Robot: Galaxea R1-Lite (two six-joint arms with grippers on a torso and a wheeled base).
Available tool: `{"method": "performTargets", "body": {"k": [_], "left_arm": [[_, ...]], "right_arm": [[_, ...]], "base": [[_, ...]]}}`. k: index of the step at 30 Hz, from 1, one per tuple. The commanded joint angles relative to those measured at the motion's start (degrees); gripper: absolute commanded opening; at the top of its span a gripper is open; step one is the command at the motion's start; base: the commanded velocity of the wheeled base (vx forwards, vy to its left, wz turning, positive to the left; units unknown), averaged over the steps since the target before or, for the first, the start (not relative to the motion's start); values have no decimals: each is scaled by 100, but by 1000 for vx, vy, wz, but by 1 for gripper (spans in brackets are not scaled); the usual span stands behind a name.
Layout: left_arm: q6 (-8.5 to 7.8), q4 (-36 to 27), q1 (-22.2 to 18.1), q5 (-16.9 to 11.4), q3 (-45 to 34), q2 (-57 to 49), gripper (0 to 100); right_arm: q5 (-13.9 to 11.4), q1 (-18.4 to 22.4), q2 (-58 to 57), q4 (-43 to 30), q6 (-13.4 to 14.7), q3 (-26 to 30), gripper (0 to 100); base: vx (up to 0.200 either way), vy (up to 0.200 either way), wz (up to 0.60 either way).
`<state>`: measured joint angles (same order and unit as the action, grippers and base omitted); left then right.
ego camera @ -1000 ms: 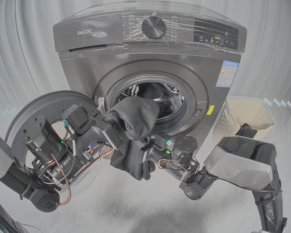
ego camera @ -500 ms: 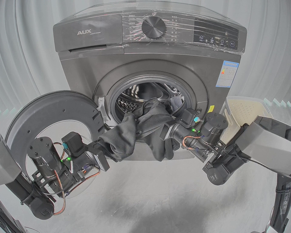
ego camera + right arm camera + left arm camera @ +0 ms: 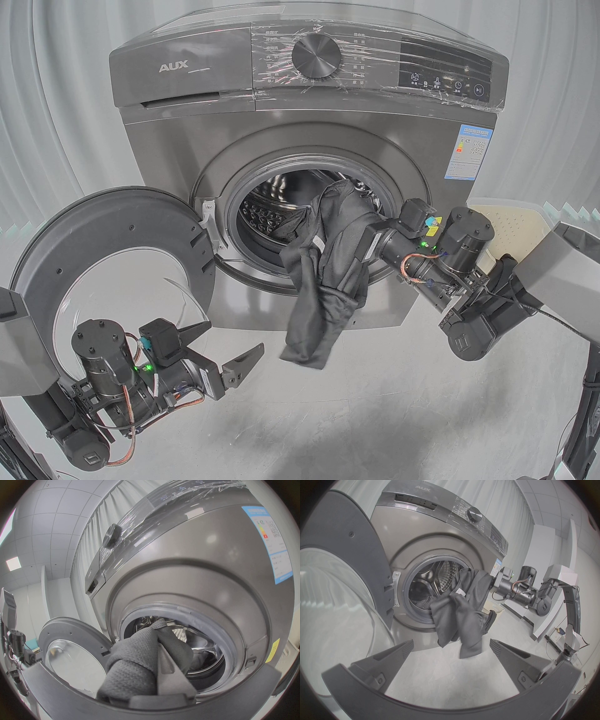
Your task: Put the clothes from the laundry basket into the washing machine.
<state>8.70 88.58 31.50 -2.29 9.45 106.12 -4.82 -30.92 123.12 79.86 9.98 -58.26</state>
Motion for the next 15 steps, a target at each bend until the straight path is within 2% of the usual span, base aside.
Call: {"method": "performTargets", "body": {"k": [1,9,15], "left_arm": [[0,2,-4,1,-101,58,100],[8,2,49,-34,189,111,100],[8,2,119,-105,945,454,100]], "right_arm": [[-11,-11,-201,-14,4,-1,0],[-11,-152,-289,65,4,192,0],[42,-565,-403,109,-23,623,0]], "base": [[0,0,0],[0,0,0],[0,0,0]]}}
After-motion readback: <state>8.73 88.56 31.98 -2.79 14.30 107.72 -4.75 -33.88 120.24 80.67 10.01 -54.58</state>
